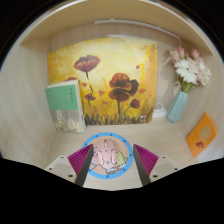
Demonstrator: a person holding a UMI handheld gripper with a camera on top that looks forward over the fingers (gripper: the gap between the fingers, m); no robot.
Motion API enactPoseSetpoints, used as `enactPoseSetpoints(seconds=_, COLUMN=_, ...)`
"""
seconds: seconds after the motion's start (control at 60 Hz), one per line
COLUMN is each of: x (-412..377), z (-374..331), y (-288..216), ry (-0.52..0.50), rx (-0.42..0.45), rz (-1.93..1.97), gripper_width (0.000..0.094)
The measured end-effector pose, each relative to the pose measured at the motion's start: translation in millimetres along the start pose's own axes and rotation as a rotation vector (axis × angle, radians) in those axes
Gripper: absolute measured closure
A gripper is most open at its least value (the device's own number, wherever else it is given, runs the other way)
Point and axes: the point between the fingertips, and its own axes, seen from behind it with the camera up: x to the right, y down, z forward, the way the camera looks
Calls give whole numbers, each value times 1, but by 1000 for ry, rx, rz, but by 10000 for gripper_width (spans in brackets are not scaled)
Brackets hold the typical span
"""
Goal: Arrange mouse
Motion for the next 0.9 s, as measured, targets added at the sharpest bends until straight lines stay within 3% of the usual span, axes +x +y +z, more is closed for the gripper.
enactPoseSetpoints(seconds=0.117, x=14, z=-58, y=-4, ry=-11, rx=48, rz=-6, gripper_width=149)
enactPoseSetpoints(seconds=0.4, x=51, z=-158, y=43, ry=-9, rx=72, rz=-37, gripper_width=155)
enactPoseSetpoints(seconds=0.633, x=72, z=-207, y=80, ry=-14, rx=78, rz=-27, gripper_width=156)
enactPoseSetpoints(seconds=0.9, x=79, z=-243, y=89, ry=-23, rx=107, rz=-11, gripper_width=156)
